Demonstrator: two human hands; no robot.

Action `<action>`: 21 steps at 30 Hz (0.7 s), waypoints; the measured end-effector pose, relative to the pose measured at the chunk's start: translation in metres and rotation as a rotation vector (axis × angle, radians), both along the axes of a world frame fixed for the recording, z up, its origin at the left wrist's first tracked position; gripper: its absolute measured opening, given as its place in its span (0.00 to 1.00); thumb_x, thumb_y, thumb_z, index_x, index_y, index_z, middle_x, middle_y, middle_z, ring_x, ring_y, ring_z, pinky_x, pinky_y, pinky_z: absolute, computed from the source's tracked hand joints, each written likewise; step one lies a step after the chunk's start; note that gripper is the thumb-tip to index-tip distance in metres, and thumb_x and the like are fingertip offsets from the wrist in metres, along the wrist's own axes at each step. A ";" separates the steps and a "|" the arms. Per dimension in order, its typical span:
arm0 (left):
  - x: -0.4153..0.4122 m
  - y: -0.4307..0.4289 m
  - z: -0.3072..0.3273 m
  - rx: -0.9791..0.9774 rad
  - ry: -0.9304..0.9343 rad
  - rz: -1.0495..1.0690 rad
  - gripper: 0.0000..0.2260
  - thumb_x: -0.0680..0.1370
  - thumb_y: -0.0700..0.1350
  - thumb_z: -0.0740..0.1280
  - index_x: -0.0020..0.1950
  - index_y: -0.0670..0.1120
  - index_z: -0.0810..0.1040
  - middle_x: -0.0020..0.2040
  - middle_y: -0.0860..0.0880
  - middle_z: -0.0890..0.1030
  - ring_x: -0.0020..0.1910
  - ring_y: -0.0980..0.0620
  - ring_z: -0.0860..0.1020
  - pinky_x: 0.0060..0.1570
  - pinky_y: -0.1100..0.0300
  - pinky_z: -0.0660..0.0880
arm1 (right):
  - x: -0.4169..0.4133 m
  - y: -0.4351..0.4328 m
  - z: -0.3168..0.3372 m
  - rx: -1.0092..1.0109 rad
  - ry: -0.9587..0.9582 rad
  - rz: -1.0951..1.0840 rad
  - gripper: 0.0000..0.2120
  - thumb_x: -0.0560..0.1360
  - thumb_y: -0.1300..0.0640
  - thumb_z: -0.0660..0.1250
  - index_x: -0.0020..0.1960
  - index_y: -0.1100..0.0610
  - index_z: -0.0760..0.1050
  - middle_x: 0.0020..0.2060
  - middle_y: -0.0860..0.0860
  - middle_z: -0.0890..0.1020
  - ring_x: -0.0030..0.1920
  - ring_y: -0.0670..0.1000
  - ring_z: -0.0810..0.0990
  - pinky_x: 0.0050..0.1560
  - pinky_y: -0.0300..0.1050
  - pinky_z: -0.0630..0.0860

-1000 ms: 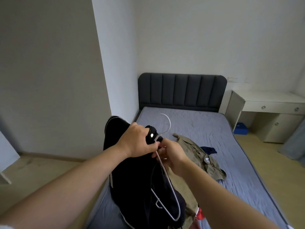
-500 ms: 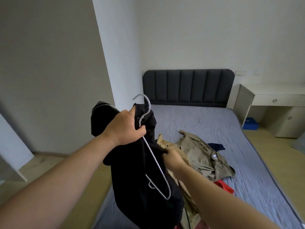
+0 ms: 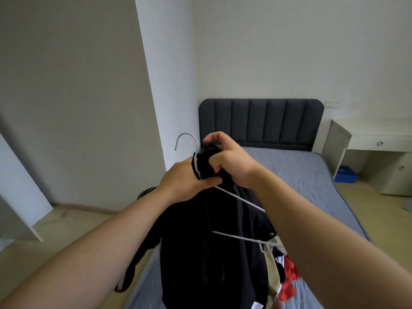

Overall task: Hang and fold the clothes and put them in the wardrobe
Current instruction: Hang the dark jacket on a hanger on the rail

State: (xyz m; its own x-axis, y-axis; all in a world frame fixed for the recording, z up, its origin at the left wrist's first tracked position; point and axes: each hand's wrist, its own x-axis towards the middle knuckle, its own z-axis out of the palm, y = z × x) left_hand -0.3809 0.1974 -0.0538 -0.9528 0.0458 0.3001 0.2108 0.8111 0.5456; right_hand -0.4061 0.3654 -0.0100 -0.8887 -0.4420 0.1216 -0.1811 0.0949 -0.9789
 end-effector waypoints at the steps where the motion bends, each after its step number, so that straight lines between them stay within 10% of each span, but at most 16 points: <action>1: 0.000 -0.001 -0.001 0.049 -0.002 0.004 0.23 0.61 0.72 0.70 0.52 0.66 0.76 0.44 0.62 0.82 0.45 0.59 0.81 0.46 0.54 0.79 | 0.001 0.004 -0.002 0.050 0.027 -0.001 0.30 0.57 0.66 0.64 0.54 0.42 0.75 0.45 0.57 0.80 0.41 0.54 0.79 0.37 0.48 0.77; 7: -0.001 -0.018 0.006 -0.016 0.160 0.102 0.11 0.62 0.60 0.70 0.34 0.57 0.72 0.29 0.58 0.75 0.31 0.57 0.74 0.31 0.61 0.65 | -0.003 0.034 -0.045 0.246 -0.059 -0.129 0.35 0.68 0.57 0.80 0.69 0.45 0.68 0.54 0.55 0.82 0.49 0.53 0.85 0.57 0.54 0.81; 10: -0.002 -0.020 0.012 0.013 0.246 0.156 0.15 0.65 0.57 0.70 0.33 0.49 0.68 0.27 0.54 0.74 0.28 0.56 0.72 0.29 0.61 0.62 | -0.001 0.046 -0.077 0.668 -0.181 -0.178 0.46 0.67 0.45 0.80 0.77 0.49 0.59 0.69 0.56 0.71 0.64 0.57 0.76 0.62 0.48 0.74; 13: 0.000 -0.023 0.016 0.064 0.302 0.181 0.13 0.67 0.56 0.71 0.36 0.50 0.71 0.30 0.54 0.76 0.31 0.56 0.75 0.30 0.61 0.68 | 0.009 0.044 -0.114 0.793 -0.230 -0.134 0.36 0.73 0.50 0.77 0.76 0.55 0.65 0.68 0.58 0.75 0.68 0.59 0.74 0.68 0.50 0.72; 15: 0.003 -0.027 0.019 0.082 0.318 0.178 0.12 0.68 0.57 0.71 0.39 0.52 0.73 0.32 0.54 0.78 0.33 0.55 0.76 0.33 0.59 0.72 | 0.016 0.039 -0.129 0.778 -0.271 -0.079 0.24 0.79 0.56 0.71 0.72 0.59 0.70 0.60 0.59 0.80 0.61 0.54 0.80 0.63 0.46 0.76; 18: 0.010 -0.037 0.024 0.153 0.305 0.182 0.07 0.65 0.60 0.68 0.40 0.61 0.74 0.34 0.60 0.79 0.33 0.57 0.76 0.34 0.58 0.71 | 0.021 0.037 -0.139 0.721 -0.363 -0.051 0.18 0.82 0.65 0.62 0.71 0.68 0.69 0.38 0.49 0.74 0.34 0.42 0.76 0.28 0.25 0.70; 21: 0.015 -0.056 0.024 0.190 0.315 0.219 0.11 0.63 0.62 0.67 0.40 0.59 0.76 0.33 0.61 0.79 0.34 0.59 0.77 0.35 0.60 0.71 | 0.019 0.031 -0.145 0.657 -0.379 -0.154 0.14 0.83 0.63 0.60 0.67 0.62 0.73 0.37 0.47 0.71 0.34 0.43 0.69 0.24 0.27 0.67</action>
